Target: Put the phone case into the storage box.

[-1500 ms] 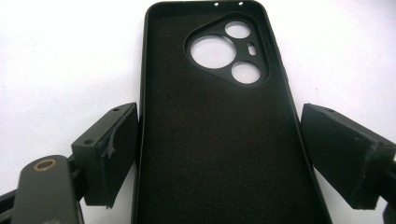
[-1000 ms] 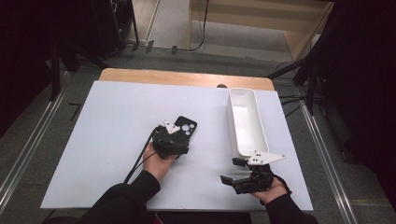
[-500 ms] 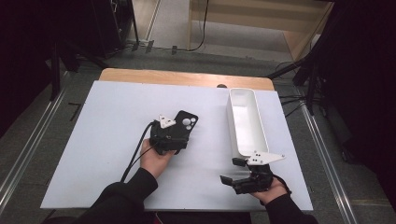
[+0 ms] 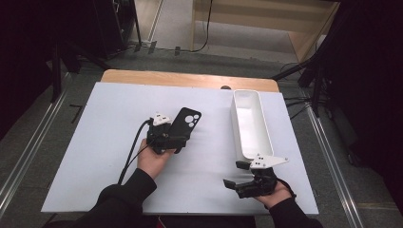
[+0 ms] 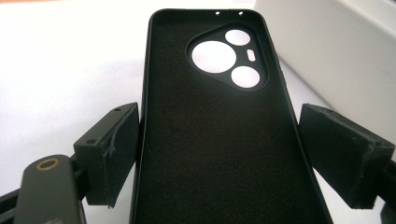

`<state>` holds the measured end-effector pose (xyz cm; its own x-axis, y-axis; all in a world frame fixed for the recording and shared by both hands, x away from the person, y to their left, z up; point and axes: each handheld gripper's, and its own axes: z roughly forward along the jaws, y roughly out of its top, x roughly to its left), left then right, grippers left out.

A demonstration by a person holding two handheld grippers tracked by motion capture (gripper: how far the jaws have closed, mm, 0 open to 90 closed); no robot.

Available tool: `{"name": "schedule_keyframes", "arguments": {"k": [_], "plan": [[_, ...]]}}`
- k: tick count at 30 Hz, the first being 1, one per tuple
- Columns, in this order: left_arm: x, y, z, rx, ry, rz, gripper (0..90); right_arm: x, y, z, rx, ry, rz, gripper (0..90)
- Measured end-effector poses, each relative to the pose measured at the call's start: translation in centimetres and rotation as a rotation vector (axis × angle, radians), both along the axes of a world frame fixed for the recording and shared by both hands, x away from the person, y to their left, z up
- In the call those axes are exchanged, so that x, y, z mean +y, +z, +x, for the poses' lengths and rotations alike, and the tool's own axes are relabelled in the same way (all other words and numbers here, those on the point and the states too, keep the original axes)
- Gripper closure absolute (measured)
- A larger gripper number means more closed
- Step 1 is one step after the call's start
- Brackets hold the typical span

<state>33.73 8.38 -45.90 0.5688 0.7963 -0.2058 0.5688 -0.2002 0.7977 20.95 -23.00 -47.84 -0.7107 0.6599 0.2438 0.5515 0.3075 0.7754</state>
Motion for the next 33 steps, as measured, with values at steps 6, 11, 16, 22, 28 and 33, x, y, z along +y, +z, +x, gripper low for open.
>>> {"name": "schedule_keyframes", "arguments": {"k": [6,11,16,22,28,33], "plan": [[0.6,0.8,-0.2,-0.002,-0.015,-0.042,14.3,0.2,0.1,-0.1,-0.009,0.0,0.001,13.5],[1.1,1.3,-0.3,0.003,-0.03,-0.07,14.4,0.2,0.2,-0.1,-0.012,-0.005,0.003,13.5],[1.5,1.6,-0.6,0.0,-0.043,-0.098,14.3,0.4,0.4,-0.3,-0.021,0.001,0.004,13.5],[2.2,1.2,-0.8,0.02,-0.033,-0.149,14.4,0.8,0.7,-0.4,-0.028,0.005,0.003,13.5],[2.6,0.9,-1.2,0.021,-0.024,-0.153,14.3,1.2,1.0,-0.4,-0.024,0.006,0.002,13.5],[2.8,0.9,-1.6,0.015,-0.018,-0.165,14.4,1.4,1.4,-0.3,-0.027,-0.002,0.012,13.5]]}}
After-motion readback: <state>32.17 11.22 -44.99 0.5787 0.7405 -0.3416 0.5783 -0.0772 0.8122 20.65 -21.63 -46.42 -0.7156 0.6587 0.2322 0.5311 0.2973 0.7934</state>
